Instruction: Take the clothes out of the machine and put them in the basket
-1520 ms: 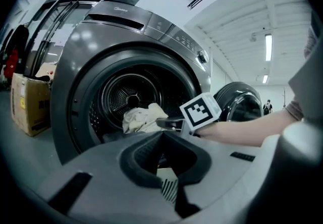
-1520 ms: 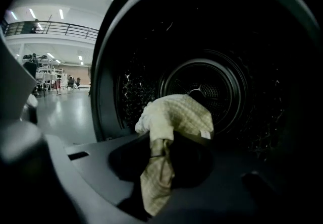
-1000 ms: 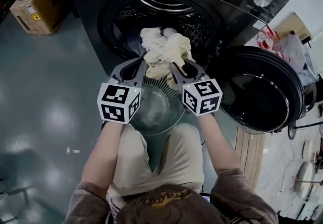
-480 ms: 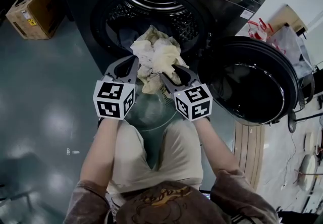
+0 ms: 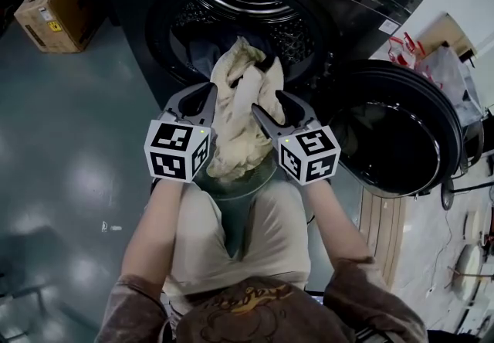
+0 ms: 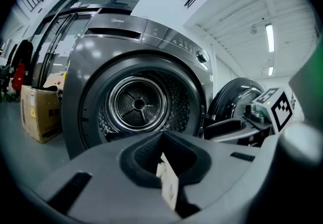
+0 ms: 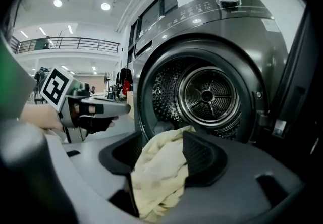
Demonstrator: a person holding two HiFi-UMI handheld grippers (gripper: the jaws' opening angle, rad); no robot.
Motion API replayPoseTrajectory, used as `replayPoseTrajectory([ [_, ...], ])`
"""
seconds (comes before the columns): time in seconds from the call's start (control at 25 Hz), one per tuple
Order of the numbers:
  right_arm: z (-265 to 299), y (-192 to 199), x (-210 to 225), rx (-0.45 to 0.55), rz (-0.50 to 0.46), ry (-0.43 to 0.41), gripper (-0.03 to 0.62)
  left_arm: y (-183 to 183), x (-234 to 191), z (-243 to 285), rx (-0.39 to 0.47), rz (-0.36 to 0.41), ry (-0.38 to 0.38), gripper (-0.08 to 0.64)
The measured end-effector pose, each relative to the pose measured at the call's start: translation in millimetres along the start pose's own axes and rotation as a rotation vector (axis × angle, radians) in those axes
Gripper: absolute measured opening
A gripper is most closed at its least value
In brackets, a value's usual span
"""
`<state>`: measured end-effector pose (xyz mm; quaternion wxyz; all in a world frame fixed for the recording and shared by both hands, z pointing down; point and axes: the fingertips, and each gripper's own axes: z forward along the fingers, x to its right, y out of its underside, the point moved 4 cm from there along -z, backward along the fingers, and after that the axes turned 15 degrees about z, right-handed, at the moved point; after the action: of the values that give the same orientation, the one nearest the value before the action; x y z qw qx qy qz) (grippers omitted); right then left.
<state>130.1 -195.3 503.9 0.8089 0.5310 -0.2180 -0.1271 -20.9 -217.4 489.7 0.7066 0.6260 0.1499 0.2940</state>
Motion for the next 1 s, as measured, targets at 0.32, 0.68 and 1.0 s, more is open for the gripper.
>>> replayPoseTrajectory([
  [0.32, 58.9, 11.2, 31.7, -0.057, 0.023, 0.030, 0.277, 0.6, 1.3, 0.4, -0.002, -0.007, 0.008, 0.006],
  [0.68, 171.2, 28.4, 73.0, -0.169, 0.039, 0.111, 0.321, 4.9, 3.6, 0.3, -0.025, -0.013, 0.026, 0.006],
  [1.0, 207.5, 39.4, 91.6, -0.263, 0.028, 0.191, 0.329, 10.6, 0.9, 0.9, -0.045, -0.025, 0.046, 0.006],
])
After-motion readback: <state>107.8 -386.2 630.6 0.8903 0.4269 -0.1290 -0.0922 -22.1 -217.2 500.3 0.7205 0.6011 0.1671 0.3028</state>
